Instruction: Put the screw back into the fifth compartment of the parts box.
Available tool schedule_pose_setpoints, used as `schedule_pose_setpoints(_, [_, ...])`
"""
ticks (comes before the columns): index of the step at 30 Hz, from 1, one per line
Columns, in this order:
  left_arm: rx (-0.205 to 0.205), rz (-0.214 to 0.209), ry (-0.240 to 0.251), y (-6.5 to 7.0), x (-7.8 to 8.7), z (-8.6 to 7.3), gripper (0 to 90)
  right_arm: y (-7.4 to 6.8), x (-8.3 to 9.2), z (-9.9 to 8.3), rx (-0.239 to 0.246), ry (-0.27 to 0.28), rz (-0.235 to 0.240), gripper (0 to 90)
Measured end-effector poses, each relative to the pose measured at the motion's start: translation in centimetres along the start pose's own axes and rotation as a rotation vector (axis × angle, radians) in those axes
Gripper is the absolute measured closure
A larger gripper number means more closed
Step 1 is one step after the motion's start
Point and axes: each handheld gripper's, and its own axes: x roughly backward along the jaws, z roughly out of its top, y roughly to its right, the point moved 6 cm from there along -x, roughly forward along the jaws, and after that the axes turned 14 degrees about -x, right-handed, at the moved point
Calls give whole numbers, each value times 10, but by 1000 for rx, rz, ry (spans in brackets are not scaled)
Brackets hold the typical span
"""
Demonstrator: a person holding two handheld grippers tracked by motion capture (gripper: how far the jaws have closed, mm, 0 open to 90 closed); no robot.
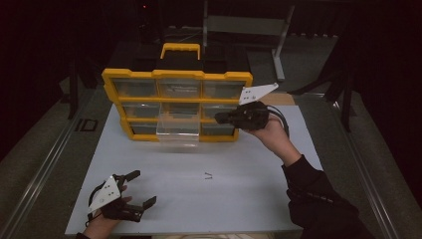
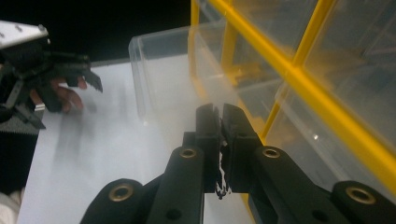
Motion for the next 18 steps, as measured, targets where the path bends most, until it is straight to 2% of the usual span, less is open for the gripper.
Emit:
schedule_pose_setpoints(7, [0,-1,-2,0,0,0,17,-1,-2,16,4,26,7,864])
schedule_pose_setpoints(12, [0,-2,-2,0,0,0,17,-5,-7,28,19,36,15,864])
schedule_pose_setpoints(18, [2,-4,1,0,0,0,17,-9,-14,37,16,47,27,864])
